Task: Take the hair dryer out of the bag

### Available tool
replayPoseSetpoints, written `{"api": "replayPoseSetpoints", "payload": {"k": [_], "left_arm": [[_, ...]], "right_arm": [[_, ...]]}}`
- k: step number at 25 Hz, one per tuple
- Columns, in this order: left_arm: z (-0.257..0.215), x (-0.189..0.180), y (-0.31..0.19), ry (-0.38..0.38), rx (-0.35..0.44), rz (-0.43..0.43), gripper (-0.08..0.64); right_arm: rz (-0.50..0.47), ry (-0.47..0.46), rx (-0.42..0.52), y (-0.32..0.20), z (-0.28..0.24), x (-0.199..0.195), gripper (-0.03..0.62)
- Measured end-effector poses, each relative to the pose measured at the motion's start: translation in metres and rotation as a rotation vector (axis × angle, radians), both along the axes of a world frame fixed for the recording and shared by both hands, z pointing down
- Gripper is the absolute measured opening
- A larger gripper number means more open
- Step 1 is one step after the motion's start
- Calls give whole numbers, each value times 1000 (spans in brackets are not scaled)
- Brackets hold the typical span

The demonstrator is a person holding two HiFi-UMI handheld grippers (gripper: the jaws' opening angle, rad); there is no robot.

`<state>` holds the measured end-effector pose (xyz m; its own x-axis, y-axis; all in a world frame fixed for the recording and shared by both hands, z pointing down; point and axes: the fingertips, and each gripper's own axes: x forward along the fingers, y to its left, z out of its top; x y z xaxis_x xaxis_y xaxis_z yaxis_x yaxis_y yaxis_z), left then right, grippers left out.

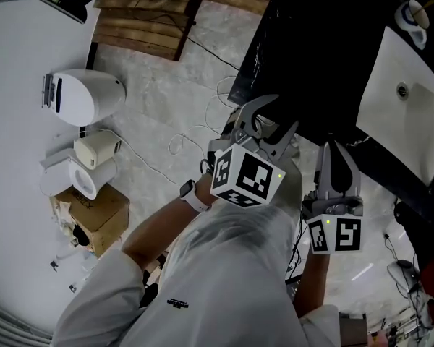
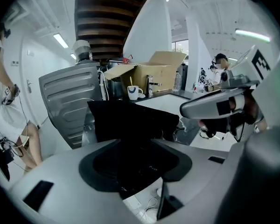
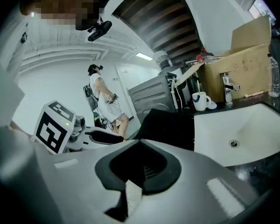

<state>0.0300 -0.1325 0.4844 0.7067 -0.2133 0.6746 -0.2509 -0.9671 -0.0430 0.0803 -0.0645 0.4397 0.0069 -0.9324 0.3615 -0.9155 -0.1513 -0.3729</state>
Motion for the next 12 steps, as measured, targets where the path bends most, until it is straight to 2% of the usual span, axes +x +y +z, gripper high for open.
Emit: {"api": "replayPoseSetpoints", "payload": {"k": [4, 8, 12], "left_arm": [[17, 4, -3, -60, 41, 46, 186], [23, 7, -9, -54, 46, 29, 184], [31, 10, -13, -82, 68, 47, 184]], "right_arm": [[20, -11, 5, -1, 3, -1, 12], [44, -20, 4, 0, 7, 0, 12], [59, -23, -1, 1, 12, 3, 12]]}}
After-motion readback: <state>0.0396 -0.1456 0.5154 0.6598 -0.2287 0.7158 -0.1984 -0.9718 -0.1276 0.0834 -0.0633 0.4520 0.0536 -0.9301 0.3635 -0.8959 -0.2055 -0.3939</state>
